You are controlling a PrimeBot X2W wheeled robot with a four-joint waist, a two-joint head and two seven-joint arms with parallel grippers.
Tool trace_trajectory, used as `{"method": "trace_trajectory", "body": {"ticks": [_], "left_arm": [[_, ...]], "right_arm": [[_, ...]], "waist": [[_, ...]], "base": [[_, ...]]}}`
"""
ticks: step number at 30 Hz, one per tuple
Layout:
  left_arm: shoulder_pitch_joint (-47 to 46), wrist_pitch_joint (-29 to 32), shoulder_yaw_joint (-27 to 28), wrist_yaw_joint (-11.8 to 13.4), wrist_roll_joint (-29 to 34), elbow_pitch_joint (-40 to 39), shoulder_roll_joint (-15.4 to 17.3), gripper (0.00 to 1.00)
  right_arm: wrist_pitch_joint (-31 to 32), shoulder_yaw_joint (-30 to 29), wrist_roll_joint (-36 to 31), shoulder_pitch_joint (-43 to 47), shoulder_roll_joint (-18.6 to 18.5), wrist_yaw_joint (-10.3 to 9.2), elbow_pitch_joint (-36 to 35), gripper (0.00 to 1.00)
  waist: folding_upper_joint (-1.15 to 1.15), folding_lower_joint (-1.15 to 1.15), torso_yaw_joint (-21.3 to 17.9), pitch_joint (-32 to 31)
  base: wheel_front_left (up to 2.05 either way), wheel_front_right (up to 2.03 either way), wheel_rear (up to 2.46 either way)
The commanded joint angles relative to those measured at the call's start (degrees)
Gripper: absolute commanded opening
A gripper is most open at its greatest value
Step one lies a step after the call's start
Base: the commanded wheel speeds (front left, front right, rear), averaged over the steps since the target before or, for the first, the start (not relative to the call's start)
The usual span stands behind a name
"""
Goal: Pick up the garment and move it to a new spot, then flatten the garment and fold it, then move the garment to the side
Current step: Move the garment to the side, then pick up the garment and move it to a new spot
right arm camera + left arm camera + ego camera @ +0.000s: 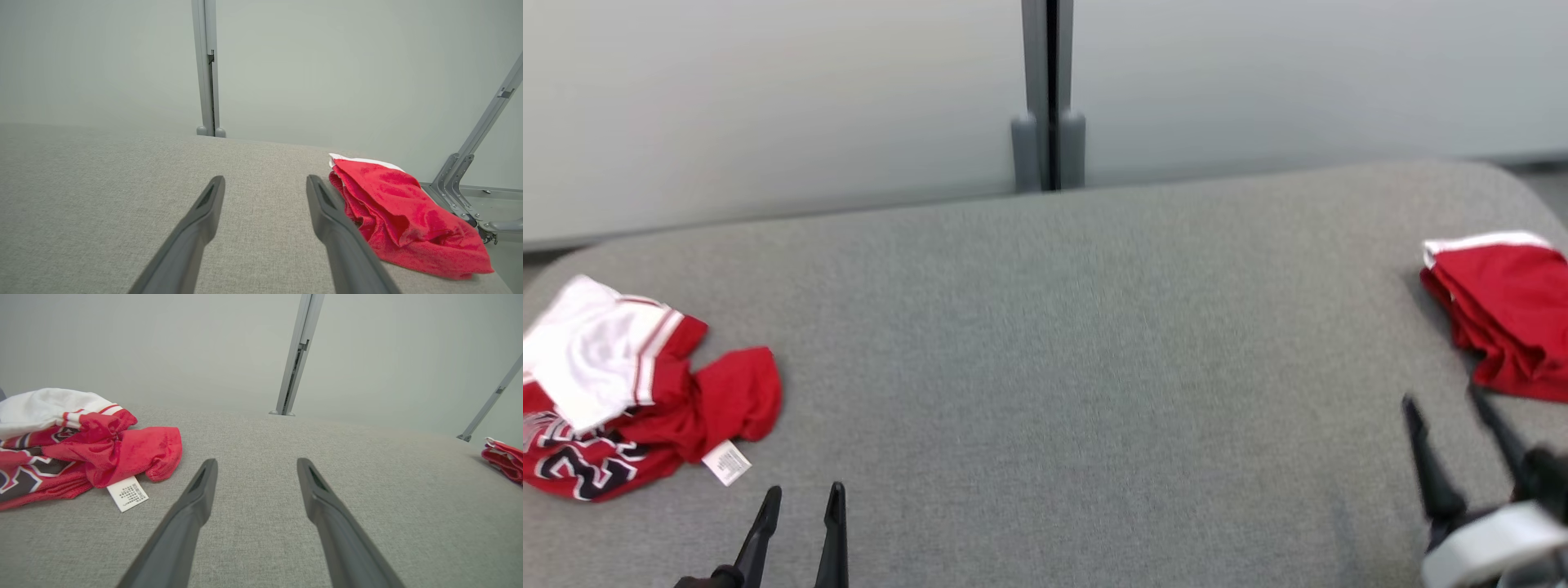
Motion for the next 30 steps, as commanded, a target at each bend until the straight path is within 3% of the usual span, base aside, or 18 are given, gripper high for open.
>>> {"method": "trace_trajectory", "body": {"ticks": [1,10,25,30], "left_arm": [[0.89,-0.01,0.57,-0.26,0.39,0.48,0.15,1.0],[1.63,-0.01,0.42,-1.07,-0.32,2.6,0.16,1.0],[0.79,-0.01,0.46,-1.5,-0.99,3.28,0.15,1.0],[0.16,-0.01,0.4,-1.63,-0.84,3.29,0.16,1.0]], "right_arm": [[-1.26,-0.65,-0.9,2.81,1.86,-0.01,-0.73,1.0],[-3.11,-3.32,-5.92,11.94,10.9,-0.01,-3.11,1.0],[-3.14,-4.2,-4.83,13.6,12.36,-0.01,-3.91,1.0],[-3.14,-4.62,-4.8,13.93,12.36,-0.01,-4.5,1.0]], "waist": [[0.0,0.0,2.33,-4.72],[0.0,0.0,4.26,-6.07],[0.0,0.0,3.69,-6.69],[0.0,0.0,5.11,-6.95]], "base": [[0.0,0.0,0.0],[0.0,0.0,0.0],[0.0,0.0,0.0],[0.0,0.0,0.0]]}}
